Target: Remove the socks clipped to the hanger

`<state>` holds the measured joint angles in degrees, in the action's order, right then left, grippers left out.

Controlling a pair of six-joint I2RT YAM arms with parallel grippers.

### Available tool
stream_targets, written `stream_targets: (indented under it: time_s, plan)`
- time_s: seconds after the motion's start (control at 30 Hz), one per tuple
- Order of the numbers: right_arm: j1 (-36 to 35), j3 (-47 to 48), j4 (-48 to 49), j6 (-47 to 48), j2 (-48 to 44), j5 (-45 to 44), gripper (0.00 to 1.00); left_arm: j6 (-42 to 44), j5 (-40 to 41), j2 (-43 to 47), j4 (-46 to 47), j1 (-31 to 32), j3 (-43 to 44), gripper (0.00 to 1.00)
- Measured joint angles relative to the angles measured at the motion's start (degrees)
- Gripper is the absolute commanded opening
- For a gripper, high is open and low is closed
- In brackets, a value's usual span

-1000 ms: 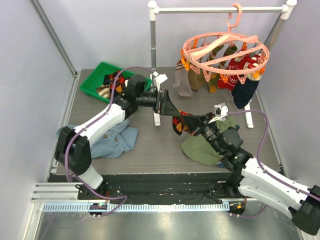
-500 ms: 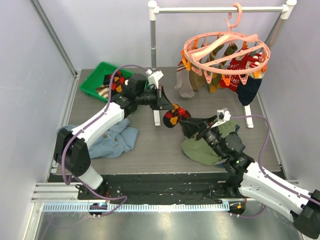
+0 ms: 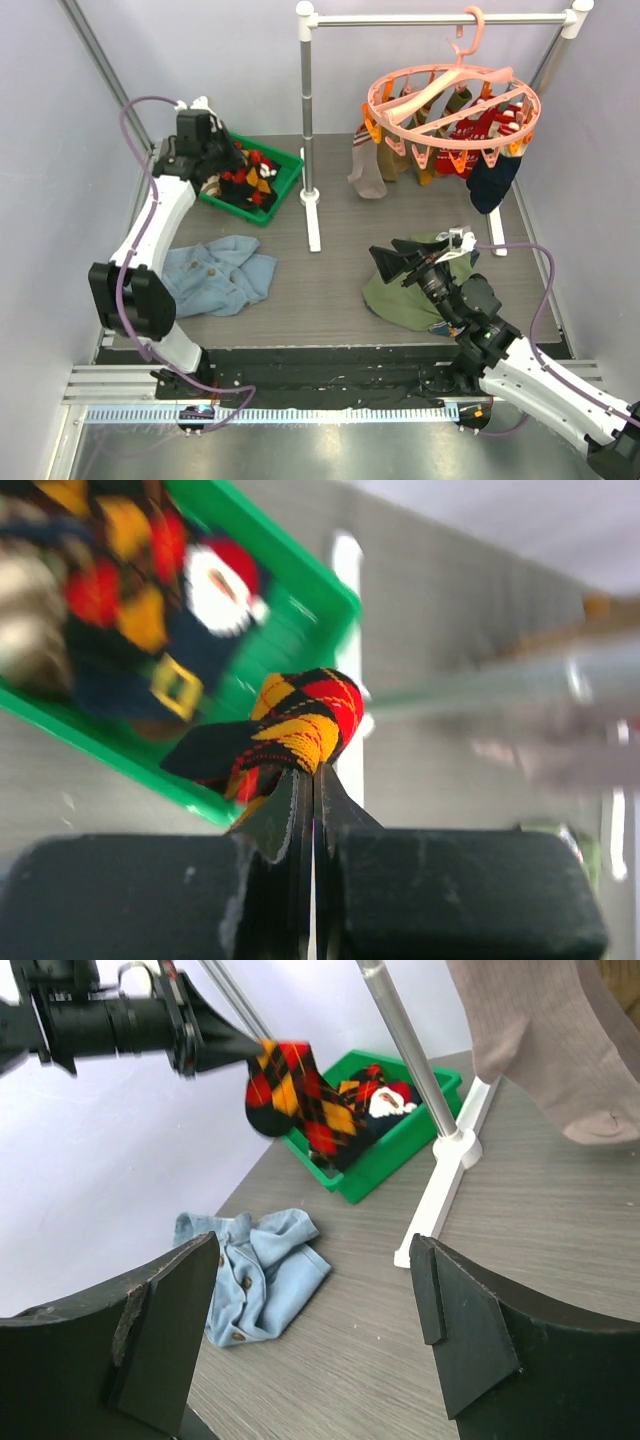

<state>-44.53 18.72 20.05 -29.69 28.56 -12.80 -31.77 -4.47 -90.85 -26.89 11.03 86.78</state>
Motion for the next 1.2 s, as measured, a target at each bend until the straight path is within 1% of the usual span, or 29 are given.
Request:
stream_targets:
  time_s: [0.1,0.23,0.3,0.33,0.37,0.43,0.47,0.53,0.57,0.6,0.67,0.7,0.83,0.93,1.0,1.07,1.2]
  plan:
    - [0.0,0.0,-0.9,0.0,0.4,0.0,0.85,0.4,0.6,-5.4,0.3,-3.8,6.9,0.0]
    - [0.0,0.0,-2.4,0.1,0.7,0.0,0.84,0.7,0.6,-13.4,0.0,-6.5,15.1,0.0]
    - [0.0,0.0,-2.8,0.4,0.7,0.0,0.85,0.9,0.4,-17.6,0.4,-7.5,18.6,0.08]
    - [0.0,0.1,-3.0,0.5,0.7,0.0,0.84,1.0,0.4,-19.2,0.5,-7.8,19.4,0.14]
    - [0.0,0.2,-3.2,0.7,0.9,0.0,0.84,1.2,0.4,-21.1,0.5,-8.2,20.3,0.36]
    - [0.0,0.7,-3.5,0.9,1.4,-0.1,0.84,2.2,0.6,-24.0,0.3,-8.7,20.9,0.51]
    - [0.0,0.9,-3.5,0.9,1.8,-0.2,0.84,2.0,0.6,-25.7,-0.3,-9.1,21.4,0.62]
    - [0.0,1.6,-4.0,0.9,2.8,-0.2,0.84,2.0,0.4,-28.5,-1.4,-9.6,22.4,0.7]
    - [0.0,1.9,-4.2,0.9,3.3,-0.3,0.84,1.8,0.3,-29.5,-2.1,-9.8,22.6,0.79]
    - [0.0,2.1,-4.5,0.9,3.7,-0.5,0.84,1.7,0.1,-29.9,-2.9,-9.9,22.6,0.83]
    - [0.0,2.4,-4.7,0.9,4.9,-1.5,0.84,1.5,-0.3,-29.7,-3.9,-10.0,22.3,0.97]
    - [0.0,2.4,-4.8,0.9,5.3,-2.0,0.84,1.3,-0.3,-29.1,-4.0,-10.0,21.9,1.0]
    - [0.0,2.4,-4.2,1.1,8.7,-6.7,0.84,0.9,-1.9,-22.4,-3.7,-9.9,17.4,1.0]
    - [0.0,2.4,-2.1,2.1,13.1,-13.6,0.83,0.9,-3.3,-13.6,-3.1,-9.2,11.5,1.0]
    - [0.0,2.7,0.0,4.0,17.3,-17.6,0.83,0.9,-3.8,-8.5,-2.4,-8.3,7.8,1.0]
    - [0.0,5.1,1.0,6.6,23.5,-22.3,0.83,0.9,-4.5,-2.6,-1.9,-6.5,2.9,1.0]
    - [0.0,11.8,4.0,10.8,34.7,-27.5,0.83,0.9,-6.2,3.5,-1.0,-2.6,-4.9,1.0]
